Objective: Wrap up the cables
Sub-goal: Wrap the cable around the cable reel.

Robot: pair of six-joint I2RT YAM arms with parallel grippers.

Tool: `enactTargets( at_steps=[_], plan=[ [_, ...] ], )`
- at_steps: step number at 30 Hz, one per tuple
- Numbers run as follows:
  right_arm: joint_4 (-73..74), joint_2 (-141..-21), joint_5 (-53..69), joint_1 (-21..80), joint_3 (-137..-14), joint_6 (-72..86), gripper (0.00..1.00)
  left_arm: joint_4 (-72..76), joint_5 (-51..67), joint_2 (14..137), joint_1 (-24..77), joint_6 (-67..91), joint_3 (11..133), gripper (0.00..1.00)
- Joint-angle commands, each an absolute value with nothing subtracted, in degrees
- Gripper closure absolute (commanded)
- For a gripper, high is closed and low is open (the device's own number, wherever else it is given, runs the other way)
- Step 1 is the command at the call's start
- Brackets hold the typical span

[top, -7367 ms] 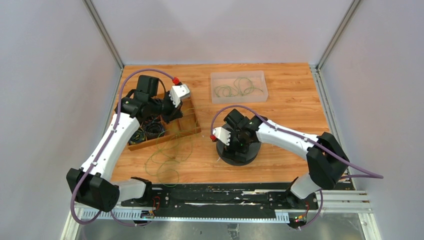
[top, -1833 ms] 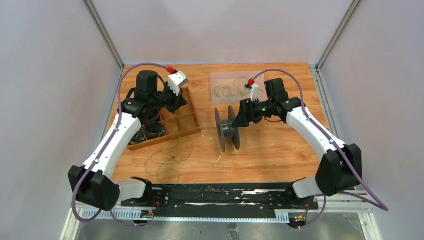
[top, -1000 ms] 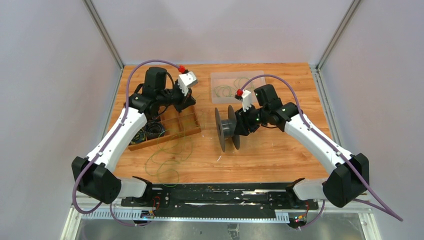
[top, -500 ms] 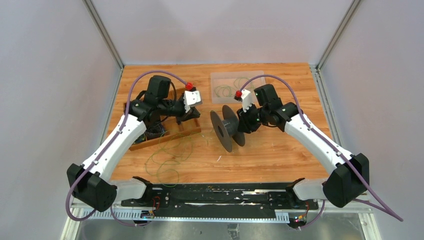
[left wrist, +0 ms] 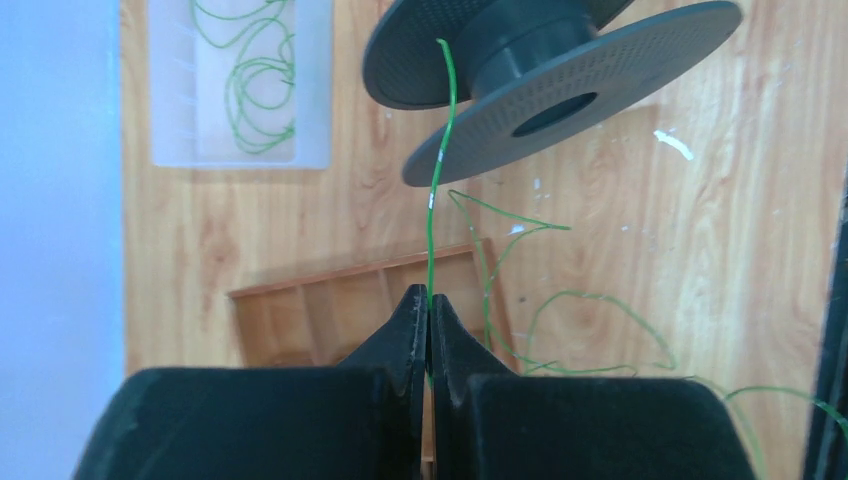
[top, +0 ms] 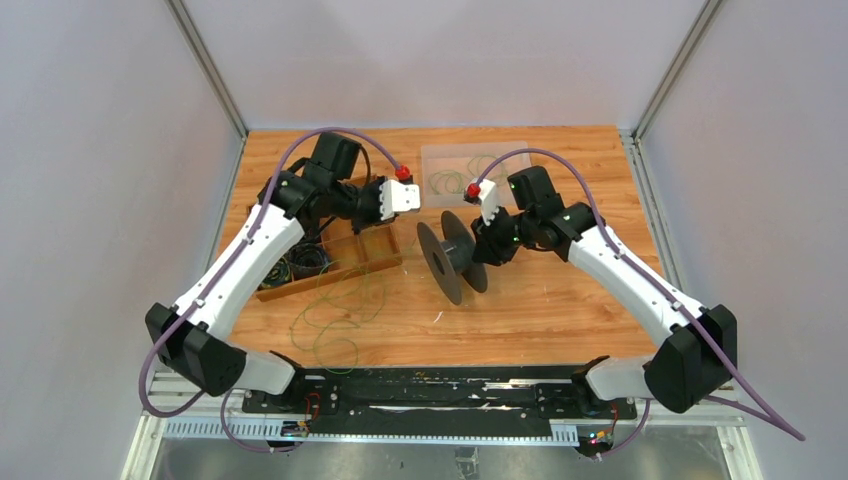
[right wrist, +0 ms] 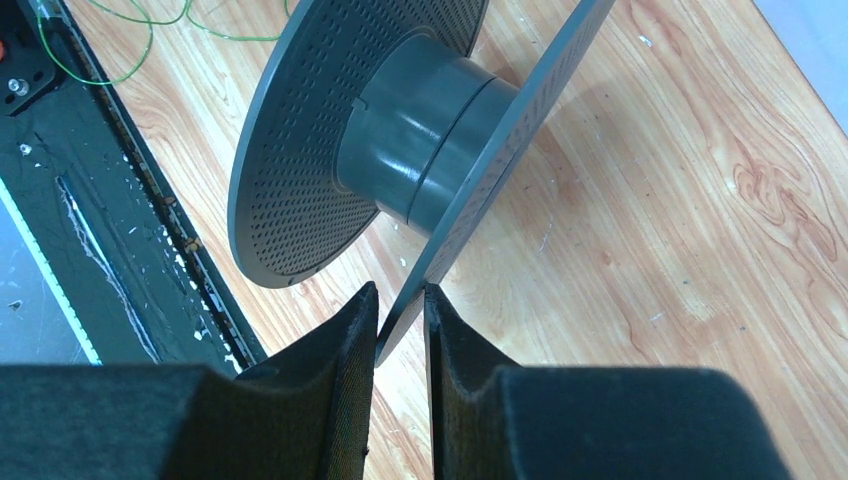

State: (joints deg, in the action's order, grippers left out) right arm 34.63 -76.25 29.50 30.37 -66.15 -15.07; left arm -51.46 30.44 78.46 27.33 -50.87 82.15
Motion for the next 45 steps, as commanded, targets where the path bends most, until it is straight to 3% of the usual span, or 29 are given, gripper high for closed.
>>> enactTargets(
  at_steps=[1,15,25,41,45],
  plan=[
    [33.3,-76.3,32.8,31.2,-66.2,-16.4,0.77,-59.3,23.1,81.4,29.3,-61.0,87.8,1.0],
    [30.3,-75.4,33.8,31.2,-63.0,-18.6,0.78,-60.9,20.1,91.0,32.7,-78.2,95.9,1.0],
    [29.6,-73.7,33.3,31.2,-62.6,-19.5,0.79,-60.9,19.0,93.0,36.8,-84.0,94.3,1.0],
    [11.4,-72.5,34.3,31.2,-54.4,-9.1,0.47,-60.8,23.1,95.8,37.5,-82.3,92.6,1.0],
    [8.1,-72.7,32.8,31.3,-53.6,-7.5,0.45,-60.8,24.1,96.6,37.5,-81.8,93.3,1.0]
  ],
)
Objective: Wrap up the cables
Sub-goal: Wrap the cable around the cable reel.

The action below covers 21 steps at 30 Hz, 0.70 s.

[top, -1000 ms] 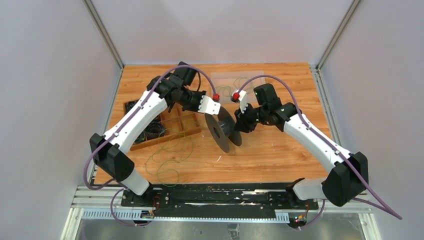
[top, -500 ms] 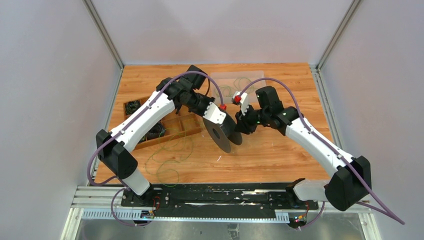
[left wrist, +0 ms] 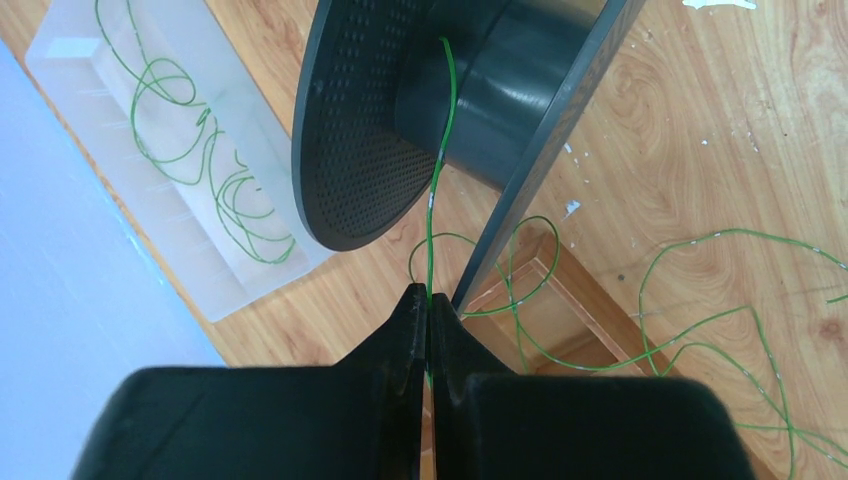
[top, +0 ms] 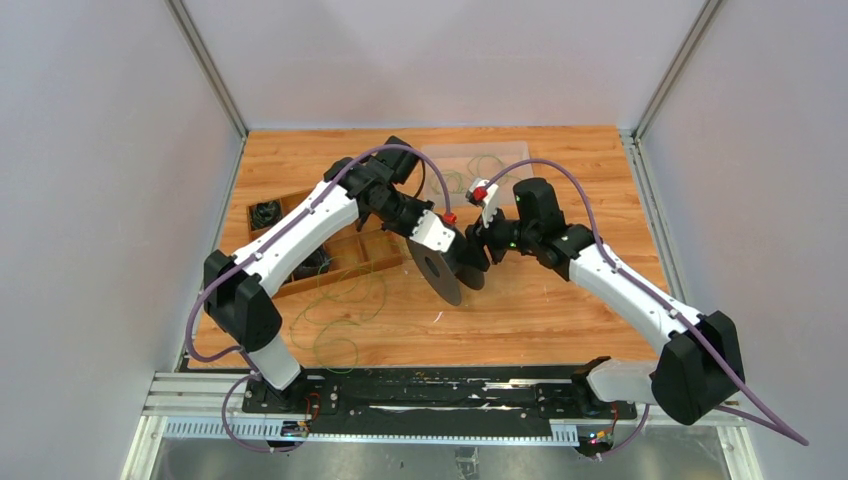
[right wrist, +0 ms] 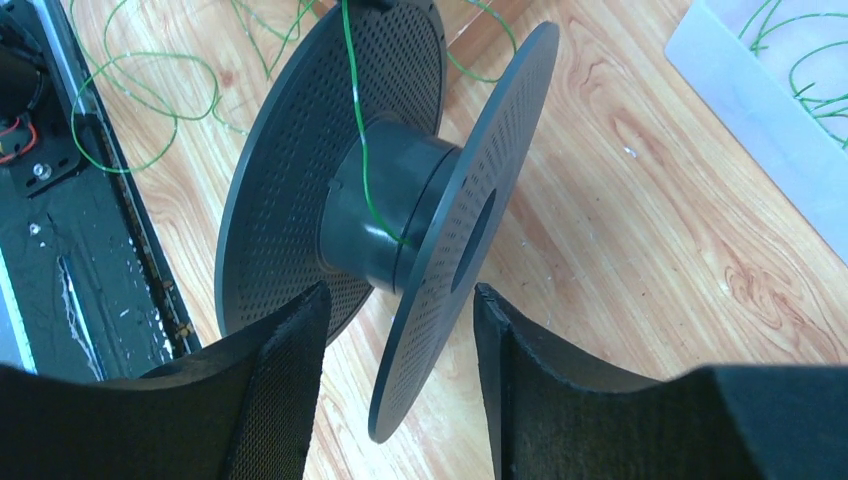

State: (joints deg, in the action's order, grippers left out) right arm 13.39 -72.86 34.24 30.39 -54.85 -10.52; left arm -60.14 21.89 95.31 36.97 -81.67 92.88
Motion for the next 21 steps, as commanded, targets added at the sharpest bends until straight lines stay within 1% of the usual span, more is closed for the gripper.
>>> enactTargets(
  at_steps=[1,21],
  plan=[
    [7.5,-72.7,32.5,31.3,-53.4,-7.1,0.45,-60.8,24.3,96.8,37.6,-81.7,93.4,1.0],
    [3.8,-73.4,27.3,33.5,-52.2,-6.9,0.46,-60.8,30.0,98.9,37.5,-79.2,97.0,1.0]
  ],
)
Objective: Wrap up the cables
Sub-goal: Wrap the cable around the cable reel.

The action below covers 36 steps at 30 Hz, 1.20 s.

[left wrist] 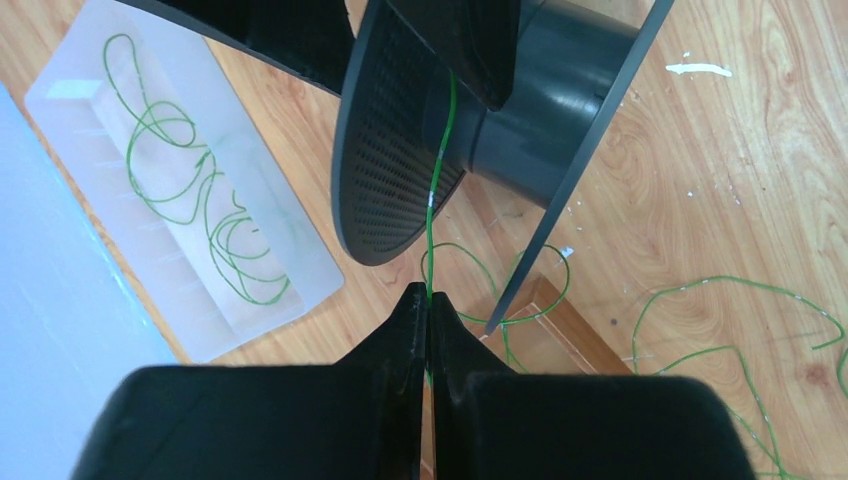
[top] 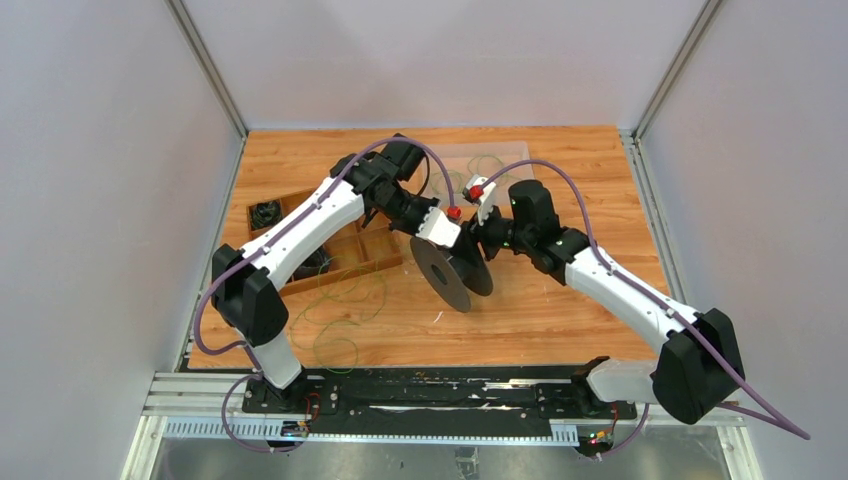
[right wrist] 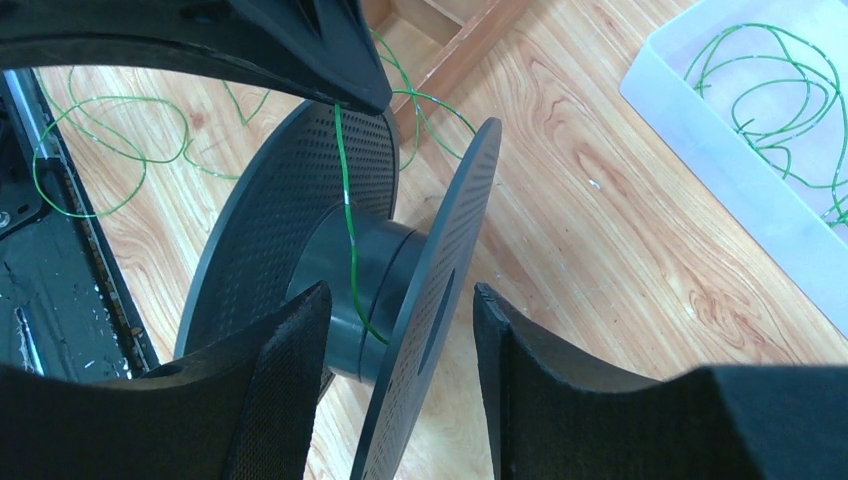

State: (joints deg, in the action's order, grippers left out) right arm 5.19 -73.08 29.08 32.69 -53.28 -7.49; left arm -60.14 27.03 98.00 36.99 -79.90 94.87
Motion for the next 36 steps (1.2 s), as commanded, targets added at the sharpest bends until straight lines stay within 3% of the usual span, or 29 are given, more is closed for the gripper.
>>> enactTargets(
  at_steps=[1,21,36],
  plan=[
    [3.9,-73.4,27.4,33.6,-52.2,-6.9,0.46,-60.8,30.1,98.9,37.5,-79.1,97.1,1.0],
    [4.8,-74.6,24.0,33.6,-52.0,-7.6,0.56,-60.8,29.5,101.3,37.5,-79.4,98.2,1.0],
    [4.8,-73.5,22.4,35.1,-51.3,-9.1,0.58,-60.9,30.5,102.7,37.6,-78.3,98.5,1.0]
  ],
)
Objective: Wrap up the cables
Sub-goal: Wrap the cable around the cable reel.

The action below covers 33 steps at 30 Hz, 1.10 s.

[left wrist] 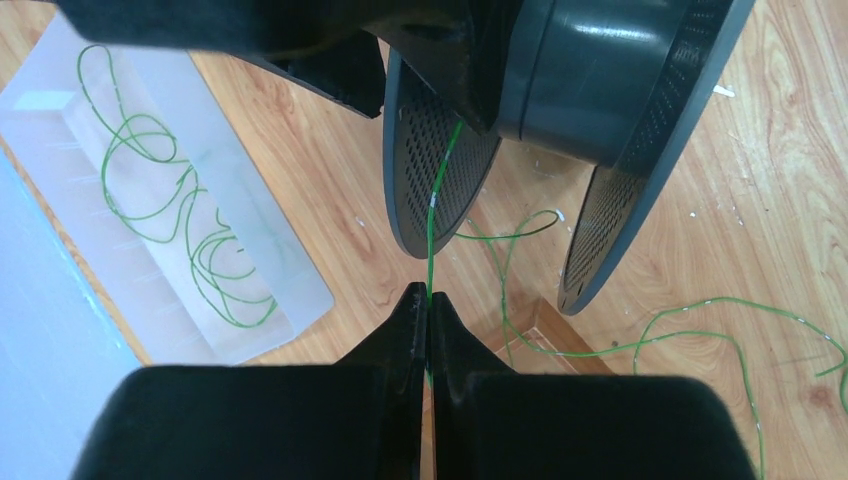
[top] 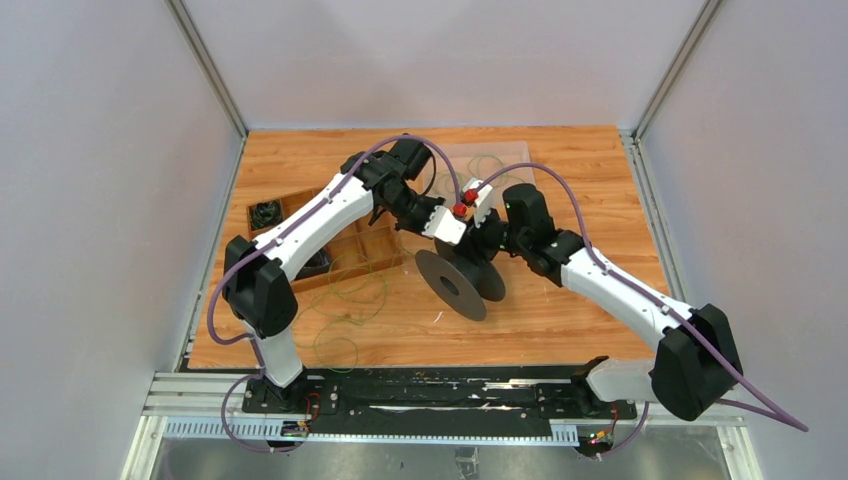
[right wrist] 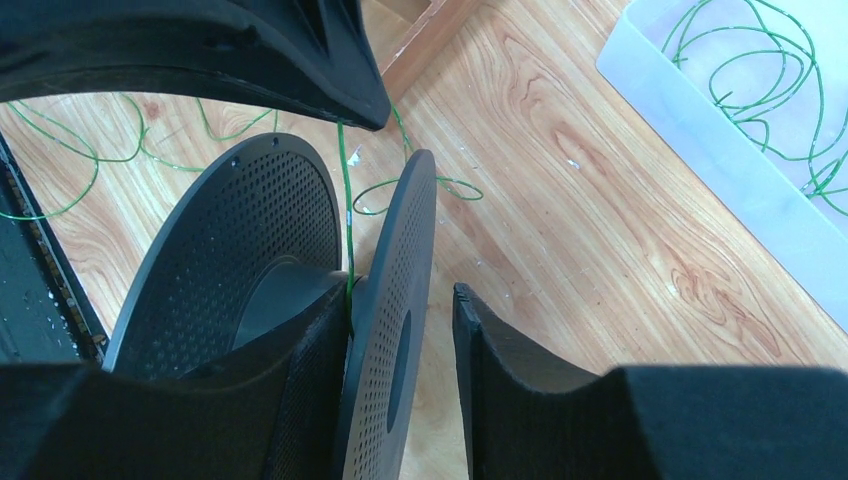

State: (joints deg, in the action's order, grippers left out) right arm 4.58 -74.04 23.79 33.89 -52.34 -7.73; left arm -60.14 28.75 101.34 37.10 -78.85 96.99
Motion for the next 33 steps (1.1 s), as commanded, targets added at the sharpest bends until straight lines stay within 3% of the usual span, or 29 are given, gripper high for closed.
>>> enactTargets(
  at_steps=[1,8,16,21,33],
  plan=[
    [4.8,-73.5,22.3,35.1,-51.2,-9.1,0.58,-60.8,30.6,102.9,37.6,-78.2,98.5,1.0],
    [5.0,-73.2,21.5,35.2,-50.9,-10.0,0.62,-60.8,30.4,103.2,37.6,-77.9,98.2,1.0],
    [5.8,-72.8,21.0,35.3,-51.2,-10.6,0.77,-60.8,30.7,102.9,37.6,-77.5,98.1,1.0],
    [6.8,-72.3,21.0,35.3,-51.8,-12.0,0.79,-60.7,30.6,103.3,37.6,-77.2,98.8,1.0],
    [8.3,-71.9,18.9,35.5,-53.3,-12.5,0.97,-60.7,31.5,104.4,37.6,-75.0,100.5,1.0]
  ],
)
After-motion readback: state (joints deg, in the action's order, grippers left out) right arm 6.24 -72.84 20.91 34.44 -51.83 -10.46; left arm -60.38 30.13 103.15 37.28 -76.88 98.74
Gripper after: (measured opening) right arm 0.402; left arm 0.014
